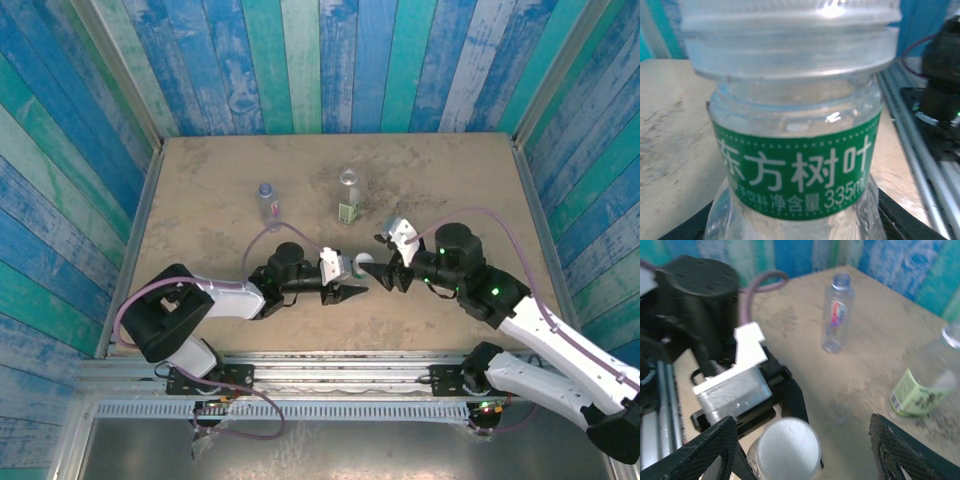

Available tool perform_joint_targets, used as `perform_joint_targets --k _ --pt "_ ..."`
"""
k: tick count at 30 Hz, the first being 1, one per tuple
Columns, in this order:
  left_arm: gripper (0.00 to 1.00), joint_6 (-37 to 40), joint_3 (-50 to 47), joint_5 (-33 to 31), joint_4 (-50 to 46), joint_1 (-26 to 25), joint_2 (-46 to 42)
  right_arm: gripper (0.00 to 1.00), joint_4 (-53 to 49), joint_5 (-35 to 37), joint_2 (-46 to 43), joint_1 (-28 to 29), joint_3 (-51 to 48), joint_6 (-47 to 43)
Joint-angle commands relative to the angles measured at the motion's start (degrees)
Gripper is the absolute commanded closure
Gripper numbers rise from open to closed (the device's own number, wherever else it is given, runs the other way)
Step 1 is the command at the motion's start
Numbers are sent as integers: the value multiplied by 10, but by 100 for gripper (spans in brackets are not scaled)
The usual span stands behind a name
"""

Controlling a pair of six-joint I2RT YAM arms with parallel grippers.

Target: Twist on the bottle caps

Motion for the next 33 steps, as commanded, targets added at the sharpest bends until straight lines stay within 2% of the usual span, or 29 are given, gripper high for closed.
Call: perform_joint_targets --k 1,4,10,17,23,29,33 --pt "53 27 12 94 -27 2 -36 27 -35 -96 -7 -5 10 -67" --pt "53 27 14 121 -23 1 -43 27 -37 -123 2 -7 14 -63" --pt "53 33 17 134 -24 2 -49 35 -38 -155 40 -8 16 -58" --pt "53 35 17 127 -25 2 -49 57 -35 -174 72 -7 21 -60" --pt "53 -11 -4 35 57 2 -46 66 -7 -144 77 -7 15 -32" --pt "53 -40 9 -72 94 1 -26 66 81 -47 85 -4 -15 74" --pt "53 -41 13 -96 97 2 -17 65 108 8 80 4 -37 99"
